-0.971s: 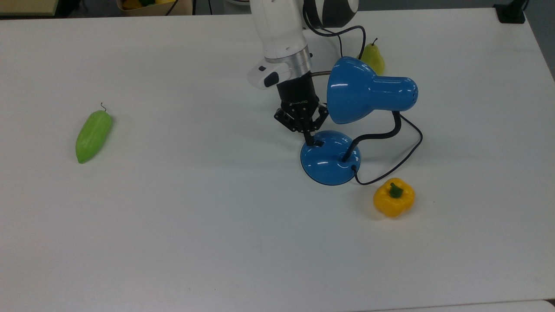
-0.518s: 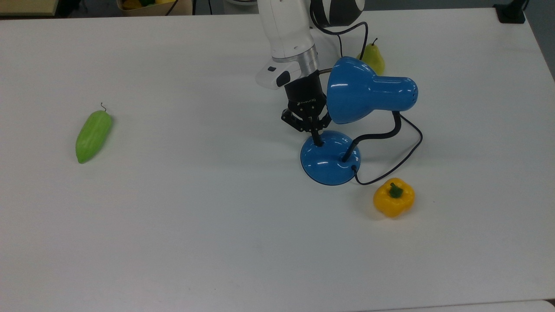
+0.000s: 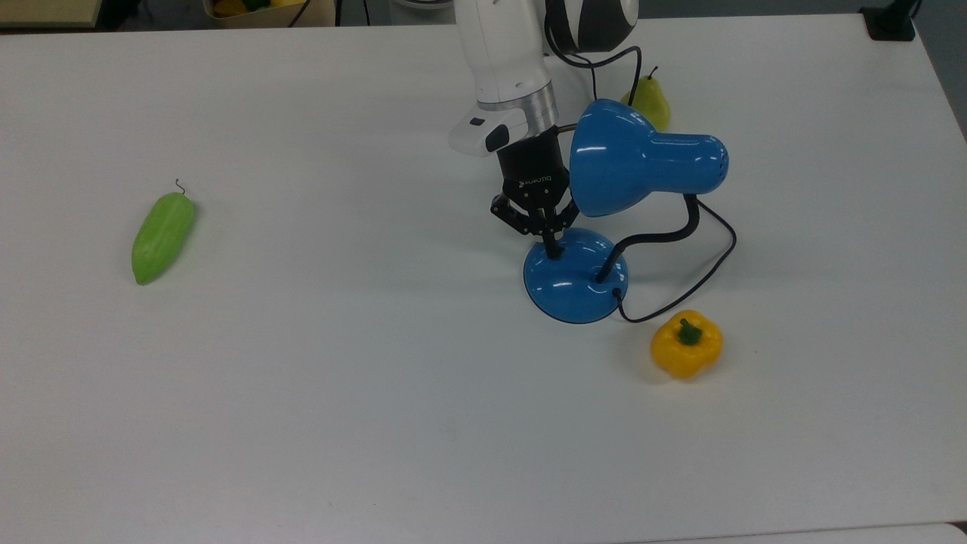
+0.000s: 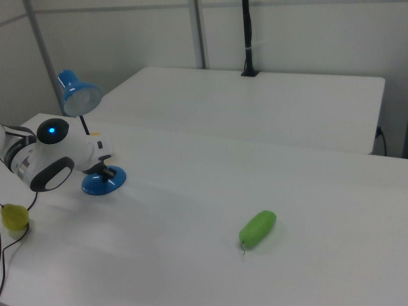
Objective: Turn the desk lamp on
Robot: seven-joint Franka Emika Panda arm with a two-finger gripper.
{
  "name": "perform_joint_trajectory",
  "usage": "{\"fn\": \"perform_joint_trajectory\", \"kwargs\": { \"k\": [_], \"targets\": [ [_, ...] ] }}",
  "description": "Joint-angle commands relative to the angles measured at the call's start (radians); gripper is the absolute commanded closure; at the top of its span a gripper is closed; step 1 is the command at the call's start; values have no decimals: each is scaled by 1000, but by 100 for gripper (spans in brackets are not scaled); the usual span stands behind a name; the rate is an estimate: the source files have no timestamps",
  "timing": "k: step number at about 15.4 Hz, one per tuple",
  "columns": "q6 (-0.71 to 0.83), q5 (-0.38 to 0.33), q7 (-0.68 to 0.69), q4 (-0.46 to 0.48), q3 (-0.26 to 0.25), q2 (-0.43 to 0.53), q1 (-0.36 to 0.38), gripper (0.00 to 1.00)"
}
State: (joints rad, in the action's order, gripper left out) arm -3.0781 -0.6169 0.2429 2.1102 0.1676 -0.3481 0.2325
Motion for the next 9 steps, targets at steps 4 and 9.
{"fn": "perform_joint_trajectory", "kwargs": {
  "k": [4,9],
  "targets": [
    [-22,-3,26,10,18,4,-1,100],
    [-22,-3,82,11,21,3,1,100]
  ]
}}
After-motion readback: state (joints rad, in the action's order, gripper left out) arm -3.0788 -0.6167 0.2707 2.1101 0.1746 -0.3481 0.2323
